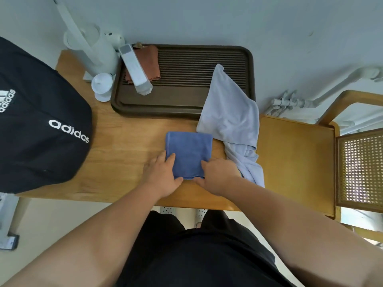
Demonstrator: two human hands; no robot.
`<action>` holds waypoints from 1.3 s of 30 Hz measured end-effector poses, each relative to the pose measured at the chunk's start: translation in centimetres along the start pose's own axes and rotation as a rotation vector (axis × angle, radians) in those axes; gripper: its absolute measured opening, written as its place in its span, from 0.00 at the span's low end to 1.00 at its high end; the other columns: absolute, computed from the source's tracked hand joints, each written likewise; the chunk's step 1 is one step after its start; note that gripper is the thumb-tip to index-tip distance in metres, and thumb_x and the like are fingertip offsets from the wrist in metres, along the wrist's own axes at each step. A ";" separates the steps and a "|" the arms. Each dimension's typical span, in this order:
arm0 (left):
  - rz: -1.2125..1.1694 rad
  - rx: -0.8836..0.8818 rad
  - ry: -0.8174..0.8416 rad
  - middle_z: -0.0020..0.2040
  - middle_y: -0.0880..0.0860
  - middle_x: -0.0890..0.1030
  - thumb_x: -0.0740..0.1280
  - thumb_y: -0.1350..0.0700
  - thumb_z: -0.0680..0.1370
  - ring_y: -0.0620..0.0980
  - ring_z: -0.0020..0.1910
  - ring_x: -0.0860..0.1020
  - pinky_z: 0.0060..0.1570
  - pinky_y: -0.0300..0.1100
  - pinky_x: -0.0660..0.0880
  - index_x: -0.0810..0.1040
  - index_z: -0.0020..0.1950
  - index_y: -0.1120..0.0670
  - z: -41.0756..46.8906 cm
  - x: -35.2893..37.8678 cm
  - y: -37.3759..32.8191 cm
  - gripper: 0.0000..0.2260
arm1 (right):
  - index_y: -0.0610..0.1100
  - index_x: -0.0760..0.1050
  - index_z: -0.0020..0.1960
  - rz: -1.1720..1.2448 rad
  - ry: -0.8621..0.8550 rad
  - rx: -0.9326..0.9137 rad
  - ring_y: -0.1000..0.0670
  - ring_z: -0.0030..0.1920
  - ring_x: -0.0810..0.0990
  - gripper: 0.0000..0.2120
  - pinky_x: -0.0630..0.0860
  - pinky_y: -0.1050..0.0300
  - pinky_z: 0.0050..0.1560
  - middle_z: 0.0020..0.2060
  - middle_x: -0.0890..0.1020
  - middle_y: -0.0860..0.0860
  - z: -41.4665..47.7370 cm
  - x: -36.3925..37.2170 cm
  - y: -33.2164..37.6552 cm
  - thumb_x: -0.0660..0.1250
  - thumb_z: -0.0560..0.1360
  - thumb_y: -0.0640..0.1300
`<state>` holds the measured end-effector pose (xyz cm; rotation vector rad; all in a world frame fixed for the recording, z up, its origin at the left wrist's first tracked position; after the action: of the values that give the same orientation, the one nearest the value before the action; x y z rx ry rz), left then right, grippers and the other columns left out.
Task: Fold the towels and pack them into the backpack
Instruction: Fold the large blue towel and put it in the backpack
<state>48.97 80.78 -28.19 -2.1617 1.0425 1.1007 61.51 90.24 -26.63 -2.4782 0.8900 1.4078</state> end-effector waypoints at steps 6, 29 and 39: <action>0.034 0.060 -0.179 0.73 0.53 0.67 0.67 0.41 0.77 0.55 0.69 0.68 0.66 0.51 0.69 0.73 0.67 0.48 2.5 -5.1 -1.4 0.21 | 0.48 0.72 0.64 0.027 -0.193 0.013 0.44 0.63 0.71 0.19 0.71 0.48 0.61 0.62 0.71 0.48 2.0 -4.0 -2.0 0.61 0.79 0.58; 0.034 0.232 -0.109 0.47 0.48 0.77 0.71 0.54 0.74 0.51 0.43 0.77 0.39 0.46 0.72 0.68 0.52 0.47 5.9 -5.5 -3.3 0.13 | 0.49 0.65 0.65 0.129 -0.098 -0.078 0.46 0.56 0.75 0.31 0.72 0.54 0.49 0.57 0.73 0.49 6.2 -4.0 -1.6 0.78 0.68 0.47; 0.043 0.290 -0.332 0.71 0.52 0.73 0.62 0.51 0.81 0.52 0.69 0.71 0.72 0.50 0.64 0.66 0.69 0.49 3.2 -6.1 -2.9 0.17 | 0.47 0.69 0.64 0.132 -0.551 -0.149 0.43 0.53 0.76 0.25 0.79 0.48 0.53 0.60 0.74 0.46 2.9 -5.4 -1.4 0.73 0.70 0.41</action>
<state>47.54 87.18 -24.64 -1.6704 1.0258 1.1957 58.13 94.79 -23.91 -1.9665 0.8532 2.1186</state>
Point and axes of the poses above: each hand's wrist, its own z-axis towards the middle knuckle, its own x-axis out of the palm, y = z × x, the point moved 10 cm from there along z, towards the middle knuckle
